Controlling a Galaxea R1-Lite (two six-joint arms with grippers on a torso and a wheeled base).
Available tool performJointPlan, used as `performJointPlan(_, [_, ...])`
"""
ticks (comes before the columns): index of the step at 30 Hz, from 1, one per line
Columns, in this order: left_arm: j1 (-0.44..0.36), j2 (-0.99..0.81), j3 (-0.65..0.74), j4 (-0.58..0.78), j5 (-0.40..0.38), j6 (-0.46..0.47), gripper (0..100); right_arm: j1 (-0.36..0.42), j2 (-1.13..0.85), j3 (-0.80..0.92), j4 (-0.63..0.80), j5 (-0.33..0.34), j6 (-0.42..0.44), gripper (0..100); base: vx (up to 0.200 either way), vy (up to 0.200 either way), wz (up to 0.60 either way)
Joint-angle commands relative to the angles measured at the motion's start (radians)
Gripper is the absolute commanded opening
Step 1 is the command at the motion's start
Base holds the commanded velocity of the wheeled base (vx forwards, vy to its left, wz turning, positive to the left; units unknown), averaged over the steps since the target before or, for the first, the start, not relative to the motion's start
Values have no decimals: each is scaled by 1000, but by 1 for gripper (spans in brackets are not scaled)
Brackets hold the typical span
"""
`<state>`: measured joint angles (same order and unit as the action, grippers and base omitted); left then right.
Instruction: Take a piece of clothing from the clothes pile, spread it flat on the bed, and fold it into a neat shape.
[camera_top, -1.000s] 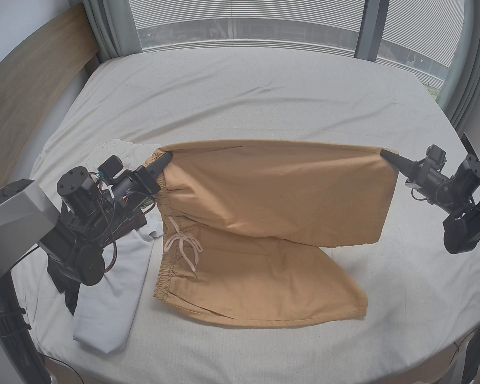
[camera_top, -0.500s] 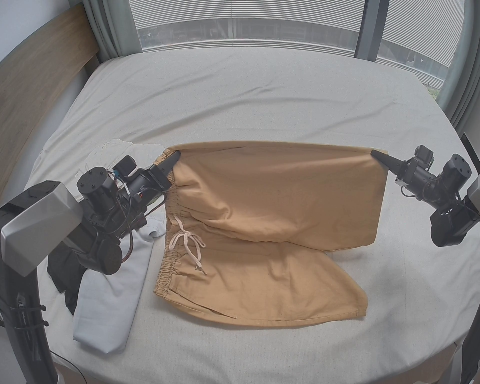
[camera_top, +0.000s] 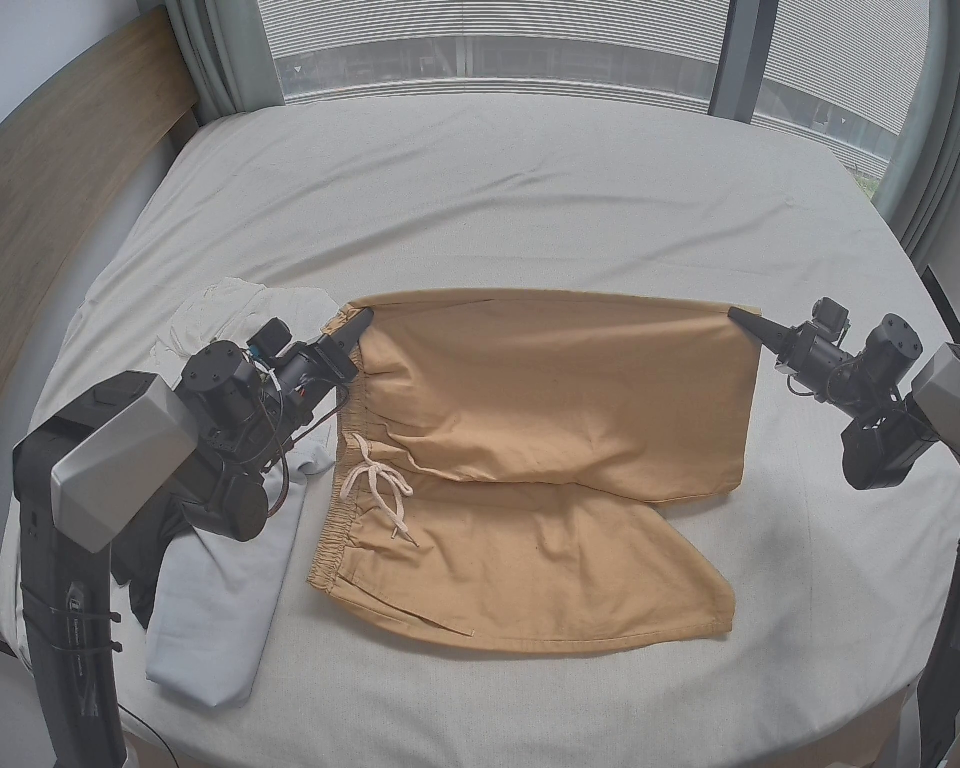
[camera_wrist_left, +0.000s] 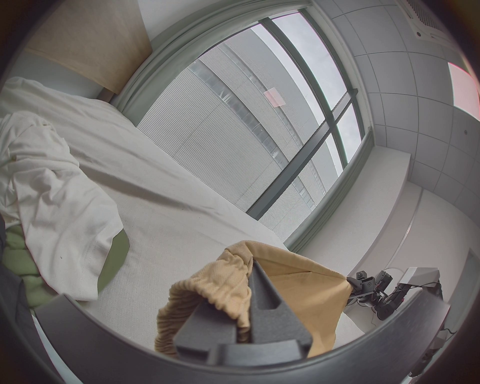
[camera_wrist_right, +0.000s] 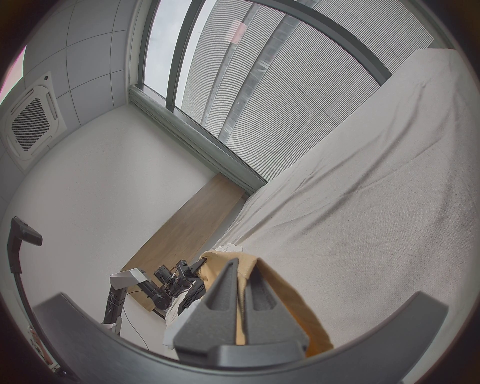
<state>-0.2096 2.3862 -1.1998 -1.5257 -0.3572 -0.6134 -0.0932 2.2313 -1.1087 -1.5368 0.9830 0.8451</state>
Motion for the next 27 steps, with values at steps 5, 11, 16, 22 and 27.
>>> performJointPlan(5, [13,16,-40,33,0,-11,0,-5,48,-33,-2,-1,0,0,0,0,0])
performJointPlan(11, [16,19,-63,53,0,-49,0,-5,51,-54,0,-1,0,0,0,0,0])
performJointPlan(16, [15,24,-69,67,-9,-52,100,-3,59,-65,7,-4,0,100,0,0,0])
performJointPlan(22, [6,25,-93,156,14,-75,100,-13,60,-25,0,-20,-8,100,0,0,0])
performJointPlan(27, [12,15,-80,187,18,-77,100,-14,22,67,-3,-20,-31,100,0,0,0])
